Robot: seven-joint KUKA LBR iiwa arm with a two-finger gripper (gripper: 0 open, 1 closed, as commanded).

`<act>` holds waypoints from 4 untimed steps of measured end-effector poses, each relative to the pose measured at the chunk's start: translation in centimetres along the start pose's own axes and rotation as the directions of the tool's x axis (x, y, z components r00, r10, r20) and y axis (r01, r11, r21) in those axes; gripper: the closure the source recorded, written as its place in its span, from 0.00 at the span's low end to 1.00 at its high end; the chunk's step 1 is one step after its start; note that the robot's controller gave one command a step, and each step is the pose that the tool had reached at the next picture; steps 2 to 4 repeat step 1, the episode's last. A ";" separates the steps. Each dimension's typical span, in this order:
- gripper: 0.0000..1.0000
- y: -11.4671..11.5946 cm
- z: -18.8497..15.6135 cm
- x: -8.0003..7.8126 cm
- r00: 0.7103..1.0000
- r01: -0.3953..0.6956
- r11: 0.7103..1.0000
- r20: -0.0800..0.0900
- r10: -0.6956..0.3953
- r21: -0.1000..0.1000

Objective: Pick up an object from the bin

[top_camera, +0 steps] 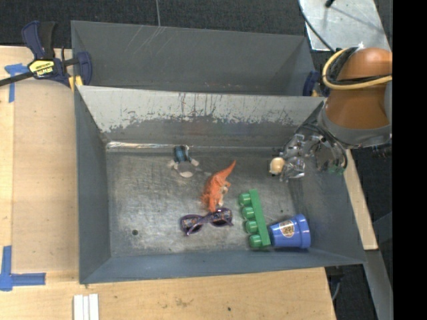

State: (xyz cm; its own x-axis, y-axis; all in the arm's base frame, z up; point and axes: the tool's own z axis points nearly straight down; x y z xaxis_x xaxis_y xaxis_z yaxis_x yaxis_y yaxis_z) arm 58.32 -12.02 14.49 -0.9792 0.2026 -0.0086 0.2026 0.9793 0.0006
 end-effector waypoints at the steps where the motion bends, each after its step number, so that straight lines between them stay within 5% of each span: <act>1: 1.00 0.0 -0.3 0.0 1.000 0.000 1.000 -0.002 0.000 0.000; 4: 1.00 0.0 -0.3 0.0 1.000 0.000 1.000 -0.002 0.000 0.000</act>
Offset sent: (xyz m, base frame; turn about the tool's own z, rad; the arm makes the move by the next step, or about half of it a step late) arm -0.0001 -0.0001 0.0549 0.0000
